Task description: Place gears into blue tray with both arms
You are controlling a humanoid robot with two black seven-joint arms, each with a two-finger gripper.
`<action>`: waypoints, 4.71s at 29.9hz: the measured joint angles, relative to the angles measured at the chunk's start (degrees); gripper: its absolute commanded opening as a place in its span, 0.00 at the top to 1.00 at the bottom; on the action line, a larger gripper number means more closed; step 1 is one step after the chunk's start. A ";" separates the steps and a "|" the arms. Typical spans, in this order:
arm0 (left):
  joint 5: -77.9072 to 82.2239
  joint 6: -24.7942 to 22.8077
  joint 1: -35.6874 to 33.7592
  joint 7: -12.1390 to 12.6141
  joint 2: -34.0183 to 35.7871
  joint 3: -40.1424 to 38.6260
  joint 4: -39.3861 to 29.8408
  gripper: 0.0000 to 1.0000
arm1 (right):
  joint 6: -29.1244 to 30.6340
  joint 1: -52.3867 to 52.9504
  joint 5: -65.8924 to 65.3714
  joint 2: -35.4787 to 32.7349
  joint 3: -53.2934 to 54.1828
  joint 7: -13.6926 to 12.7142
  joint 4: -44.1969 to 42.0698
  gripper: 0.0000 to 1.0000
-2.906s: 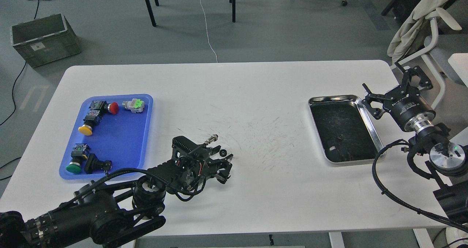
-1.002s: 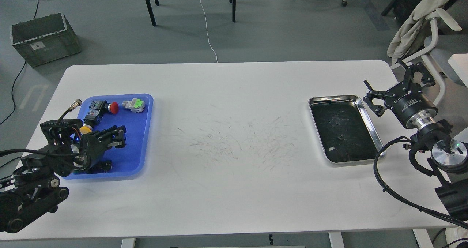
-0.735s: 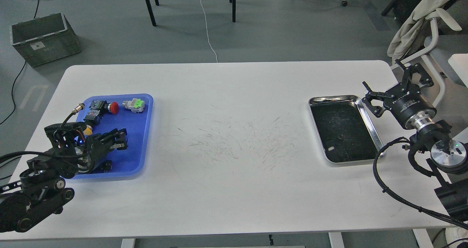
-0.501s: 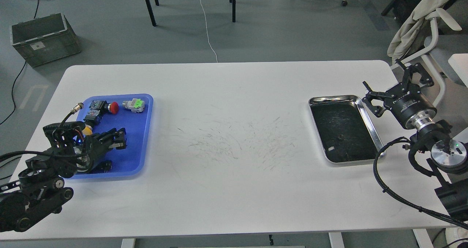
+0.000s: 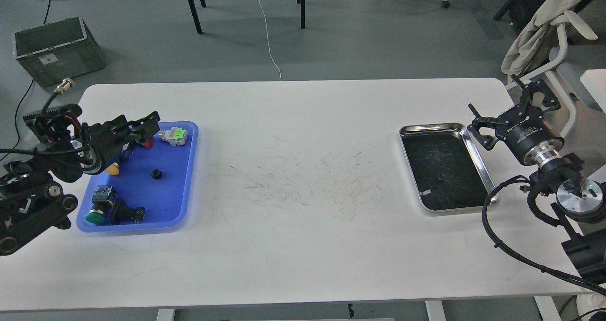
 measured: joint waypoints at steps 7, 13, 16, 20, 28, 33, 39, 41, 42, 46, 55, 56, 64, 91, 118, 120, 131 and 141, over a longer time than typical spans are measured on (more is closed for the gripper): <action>-18.38 -0.59 -8.80 0.22 -1.11 -2.24 3.56 0.02 | -2.03 5.81 -0.07 0.20 -1.81 0.00 0.12 0.01; -34.41 -0.84 -9.67 -0.18 -9.61 -10.31 11.68 0.02 | -3.49 9.09 -0.10 0.12 -5.02 0.06 0.00 0.01; -42.03 -0.87 -9.72 -0.46 -14.62 -13.67 16.98 0.02 | -3.65 9.26 -0.10 0.12 -5.17 0.12 -0.04 0.01; -51.20 -1.52 -9.69 -2.91 -19.52 -14.84 23.38 0.02 | -3.67 9.26 -0.04 0.44 -5.19 0.25 -0.06 0.01; -64.10 -4.16 -8.48 -5.57 -25.22 -15.10 25.70 0.02 | -3.68 8.54 -0.01 1.39 -4.87 0.28 -0.23 0.01; -67.44 -7.43 -7.04 -6.64 -27.61 -15.26 26.93 0.02 | -3.58 7.73 -0.01 1.45 -4.72 0.26 -0.30 0.01; -69.28 -10.15 -5.95 -7.31 -28.54 -16.89 27.27 0.02 | -3.11 6.66 -0.01 1.26 -4.55 0.08 -0.14 0.01; -69.37 -10.22 -5.76 -7.43 -28.66 -17.05 27.21 0.02 | -2.91 6.53 -0.01 0.73 -5.03 -0.12 0.06 0.01; -69.39 -10.24 -5.67 -7.62 -28.70 -17.08 27.10 0.02 | -2.72 6.51 -0.01 0.26 -5.36 -0.25 0.27 0.01; -69.40 -10.27 -5.27 -8.01 -28.75 -17.11 26.75 0.02 | -1.40 7.29 -0.31 -4.40 -9.43 -0.66 2.02 0.01; -69.40 -10.28 -5.09 -8.27 -28.75 -17.08 26.54 0.02 | -0.68 21.63 -18.27 -19.34 -39.69 -4.11 9.69 0.01; -69.40 -10.28 -5.09 -8.33 -28.75 -17.02 26.54 0.02 | -0.70 23.39 -22.65 -21.10 -43.09 -4.20 11.25 0.01; -69.40 -10.15 -5.08 -8.98 -28.72 -16.50 26.51 0.02 | -0.71 29.80 -59.76 -26.69 -62.66 -4.37 18.08 0.01; -68.95 -9.74 -5.26 -9.36 -28.62 -16.25 26.45 0.02 | -4.59 28.47 -70.62 -13.46 -75.90 -4.12 9.12 0.34; -68.61 -9.74 -5.26 -9.70 -28.17 -16.22 26.37 0.02 | -3.61 31.94 -70.26 -14.28 -77.55 -4.35 9.47 0.98; -68.61 -9.74 -5.26 -9.70 -28.12 -16.20 26.38 0.02 | -3.65 33.05 -70.13 -14.79 -77.50 -4.32 9.72 0.98; -68.61 -9.73 -5.59 -9.70 -28.12 -16.16 26.33 0.02 | -3.68 36.53 -69.88 -17.04 -77.17 -4.18 12.24 0.00; -68.61 -9.66 -5.55 -9.70 -28.14 -16.16 26.36 0.02 | -3.60 36.29 -69.79 -17.40 -77.31 -4.12 12.16 0.02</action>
